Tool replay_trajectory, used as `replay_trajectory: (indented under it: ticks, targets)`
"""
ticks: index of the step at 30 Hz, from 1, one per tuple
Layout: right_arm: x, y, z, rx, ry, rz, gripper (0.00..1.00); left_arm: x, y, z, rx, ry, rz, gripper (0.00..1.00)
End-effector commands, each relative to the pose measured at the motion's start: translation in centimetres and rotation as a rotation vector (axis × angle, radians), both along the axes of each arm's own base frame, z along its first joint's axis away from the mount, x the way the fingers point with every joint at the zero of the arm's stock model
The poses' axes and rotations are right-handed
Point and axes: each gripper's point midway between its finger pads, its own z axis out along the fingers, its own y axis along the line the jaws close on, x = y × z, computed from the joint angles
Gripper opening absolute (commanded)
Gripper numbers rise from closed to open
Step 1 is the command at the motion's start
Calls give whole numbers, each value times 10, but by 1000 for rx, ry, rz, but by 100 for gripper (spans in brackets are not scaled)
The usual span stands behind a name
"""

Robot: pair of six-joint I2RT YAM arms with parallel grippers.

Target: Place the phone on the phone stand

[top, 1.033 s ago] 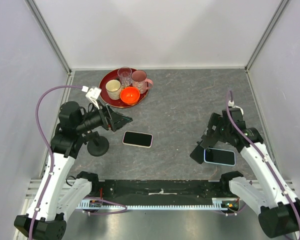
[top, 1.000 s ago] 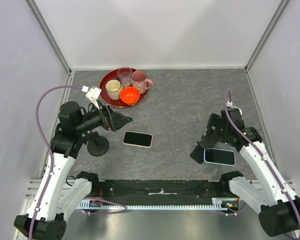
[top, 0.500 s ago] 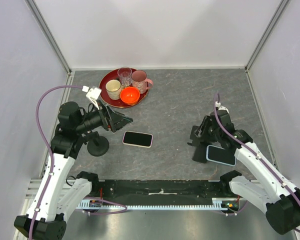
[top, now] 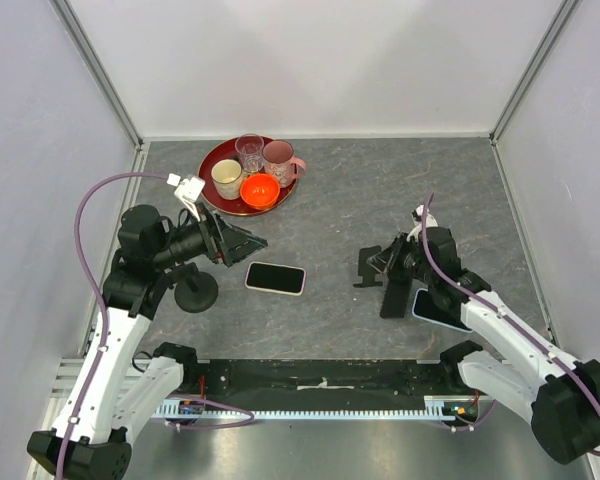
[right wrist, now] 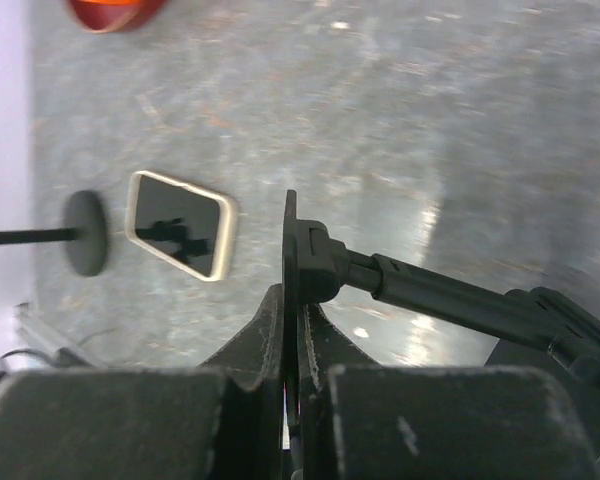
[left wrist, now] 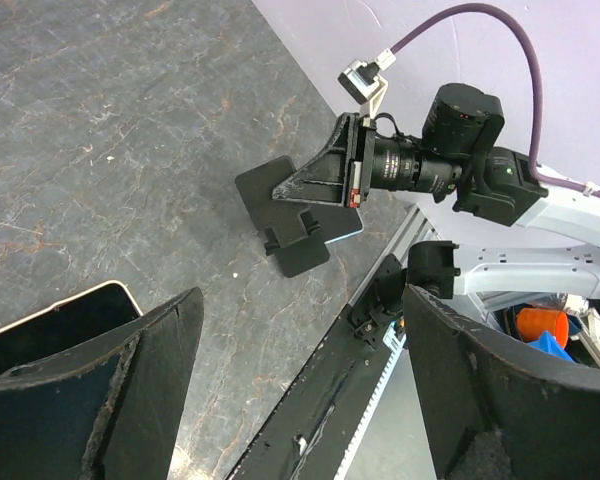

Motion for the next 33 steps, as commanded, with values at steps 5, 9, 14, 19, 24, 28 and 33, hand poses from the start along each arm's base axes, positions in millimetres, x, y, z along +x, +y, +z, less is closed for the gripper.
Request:
replay_trajectory:
  ticks: [5,9,14,19,24,28,33]
  targets:
    - [0,69,92,403,-318,324,0,-5,-5,5,-30,-8,-29,86]
    - [-7,79,84,426,-343,426,0,-13,-20,-2,-58,-12,-110,86]
    - [-24,88,68,515,-359,537,1,-16,-56,-32,-27,16,-195,80]
    - [-23,80,19,395,-237,489,20,-29,-96,-62,18,30,-270,77]
    - [-13,41,-15,91,-117,322,57,-33,-127,-96,70,78,-326,75]
    - [-27,12,-33,-53,11,234,90,-33,-146,-110,69,92,-348,74]
    - [-27,-8,-21,-103,16,121,98,-32,-172,-135,81,145,-384,70]
